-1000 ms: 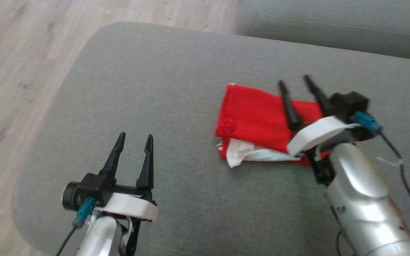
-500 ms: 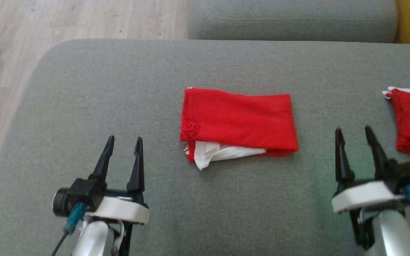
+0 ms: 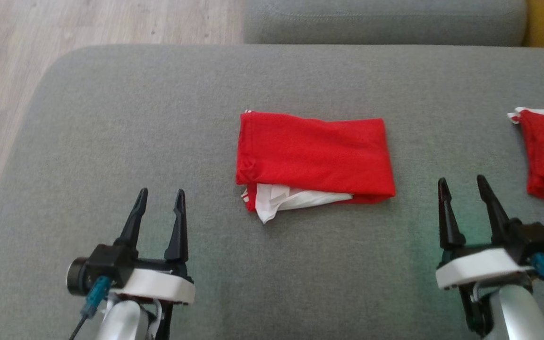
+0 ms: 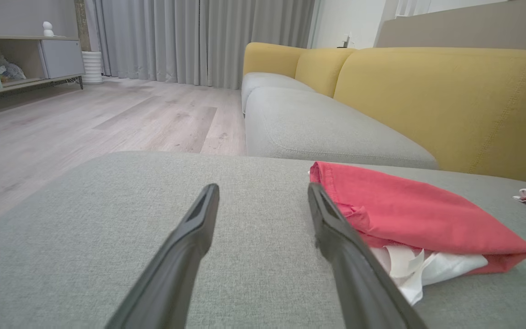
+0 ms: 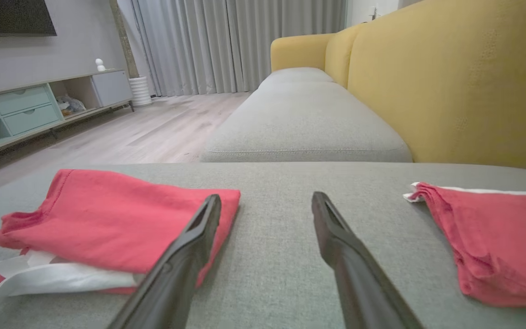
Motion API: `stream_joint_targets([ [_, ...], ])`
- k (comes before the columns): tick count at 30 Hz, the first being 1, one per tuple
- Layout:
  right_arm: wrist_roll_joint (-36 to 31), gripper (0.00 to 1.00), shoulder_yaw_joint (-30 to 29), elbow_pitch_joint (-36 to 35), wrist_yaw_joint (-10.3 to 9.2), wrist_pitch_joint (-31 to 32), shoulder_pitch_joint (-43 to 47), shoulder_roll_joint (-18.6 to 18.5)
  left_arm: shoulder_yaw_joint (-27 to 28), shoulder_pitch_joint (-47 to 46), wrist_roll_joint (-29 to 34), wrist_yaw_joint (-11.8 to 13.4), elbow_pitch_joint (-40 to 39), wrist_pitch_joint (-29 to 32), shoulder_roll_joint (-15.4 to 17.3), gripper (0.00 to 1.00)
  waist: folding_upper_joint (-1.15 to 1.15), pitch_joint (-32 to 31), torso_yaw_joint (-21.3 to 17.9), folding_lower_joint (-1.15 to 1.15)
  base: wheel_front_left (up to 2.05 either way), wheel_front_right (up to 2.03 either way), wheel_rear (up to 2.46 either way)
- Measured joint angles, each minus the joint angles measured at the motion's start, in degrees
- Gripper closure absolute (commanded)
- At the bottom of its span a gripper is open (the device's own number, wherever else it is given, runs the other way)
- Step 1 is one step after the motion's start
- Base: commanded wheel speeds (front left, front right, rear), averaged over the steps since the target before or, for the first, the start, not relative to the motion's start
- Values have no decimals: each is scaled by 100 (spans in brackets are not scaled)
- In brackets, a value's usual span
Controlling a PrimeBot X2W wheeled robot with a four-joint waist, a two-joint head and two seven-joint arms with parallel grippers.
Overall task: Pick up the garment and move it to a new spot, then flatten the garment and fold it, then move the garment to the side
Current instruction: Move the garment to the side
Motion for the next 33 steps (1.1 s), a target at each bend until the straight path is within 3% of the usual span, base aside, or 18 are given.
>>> stream_joint_targets([
  [9, 130, 0, 293, 746, 0, 164, -1143, -3, -350, -303, -119, 1, 11, 0, -4, 0, 0, 465, 354, 1, 0, 0, 0],
  [12, 166, 0, 280, 1096, 0, 367, -1378, -11, -401, -361, -120, 2, 23, 0, -8, 0, 0, 560, 467, 1, 0, 0, 0],
  [13, -42, 0, 234, 1611, 0, 651, -1618, -10, -490, -375, -171, 4, 33, 0, -8, 0, 0, 691, 636, 1, 0, 0, 0],
  [24, 71, 0, -62, 2697, 0, 993, -2160, -58, -612, -518, -212, 55, 38, 0, -9, 0, 0, 843, 1010, 0, 0, 0, 0],
  [25, 114, 29, 1, 2773, 0, 994, -2208, -76, -613, -520, -212, 55, 38, 0, -9, 0, 0, 830, 1010, 0, 0, 0, 0],
  [26, 164, 100, 66, 2832, 0, 992, -2234, -102, -614, -521, -212, 55, 38, 0, -9, 0, 0, 813, 1005, 0, 0, 0, 0],
  [33, -54, 100, 465, 3031, 0, 677, -2269, -82, -606, -519, -202, 53, 64, 0, -9, 0, 0, 621, 810, 0, 0, 0, 0],
])
